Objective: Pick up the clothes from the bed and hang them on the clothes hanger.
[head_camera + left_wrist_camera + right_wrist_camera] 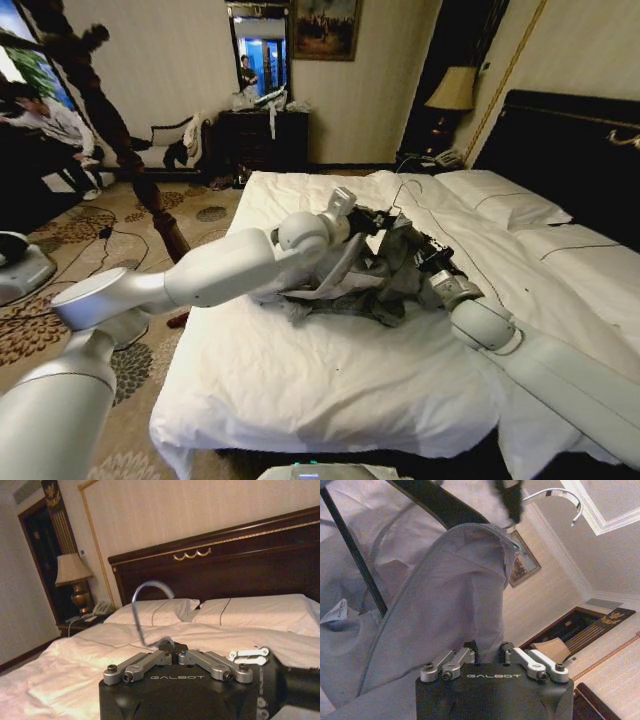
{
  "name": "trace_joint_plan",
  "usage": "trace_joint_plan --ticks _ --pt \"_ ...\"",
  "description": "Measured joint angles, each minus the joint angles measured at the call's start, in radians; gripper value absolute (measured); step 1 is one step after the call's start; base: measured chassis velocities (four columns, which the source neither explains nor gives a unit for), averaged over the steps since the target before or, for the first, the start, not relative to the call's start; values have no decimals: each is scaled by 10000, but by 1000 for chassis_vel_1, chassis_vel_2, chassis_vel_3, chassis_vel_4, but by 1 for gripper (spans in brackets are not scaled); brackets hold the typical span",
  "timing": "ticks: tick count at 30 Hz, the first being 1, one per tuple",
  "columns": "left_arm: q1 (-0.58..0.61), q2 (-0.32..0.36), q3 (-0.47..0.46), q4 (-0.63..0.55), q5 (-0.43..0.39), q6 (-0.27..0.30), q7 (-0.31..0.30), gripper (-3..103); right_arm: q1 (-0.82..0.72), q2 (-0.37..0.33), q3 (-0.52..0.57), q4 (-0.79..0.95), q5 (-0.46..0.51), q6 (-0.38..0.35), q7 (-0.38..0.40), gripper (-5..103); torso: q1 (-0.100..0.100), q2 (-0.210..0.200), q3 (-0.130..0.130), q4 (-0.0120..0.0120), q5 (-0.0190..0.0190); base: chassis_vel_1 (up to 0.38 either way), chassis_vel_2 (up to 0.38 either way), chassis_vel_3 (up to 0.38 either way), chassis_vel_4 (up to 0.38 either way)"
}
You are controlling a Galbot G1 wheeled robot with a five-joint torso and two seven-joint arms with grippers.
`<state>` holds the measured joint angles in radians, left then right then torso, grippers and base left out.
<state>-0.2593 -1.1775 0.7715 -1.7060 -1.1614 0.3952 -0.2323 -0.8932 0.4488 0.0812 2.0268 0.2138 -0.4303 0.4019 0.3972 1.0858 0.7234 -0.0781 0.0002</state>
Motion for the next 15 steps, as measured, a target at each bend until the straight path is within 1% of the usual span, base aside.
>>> trace_joint_plan --ticks 3,6,7,10,15 --pt "-77 -23 45 -119 12 -4 -66 0 -19 33 -7 -16 4 -13 0 19 1 0 0 1 -1 0 0 0 0" --pt "-75 105 101 -670 -48 46 -249 0 28 45 -11 -123 121 -38 4 19 1 0 0 2 -1 0 0 0 0" --pt "-75 105 101 -670 -48 46 -249 0 28 45 -11 -123 121 -38 4 19 1 0 0 2 -1 0 0 0 0" --pt "96 445 159 -1237 -161 172 -418 0 65 30 20 -298 251 -39 27 19 0 1 0 3 -1 0 0 0 0" --pt "363 719 322 -1642 -355 292 -638 0 53 6 51 -331 257 -7 27 19 0 2 0 5 -3 0 0 0 0"
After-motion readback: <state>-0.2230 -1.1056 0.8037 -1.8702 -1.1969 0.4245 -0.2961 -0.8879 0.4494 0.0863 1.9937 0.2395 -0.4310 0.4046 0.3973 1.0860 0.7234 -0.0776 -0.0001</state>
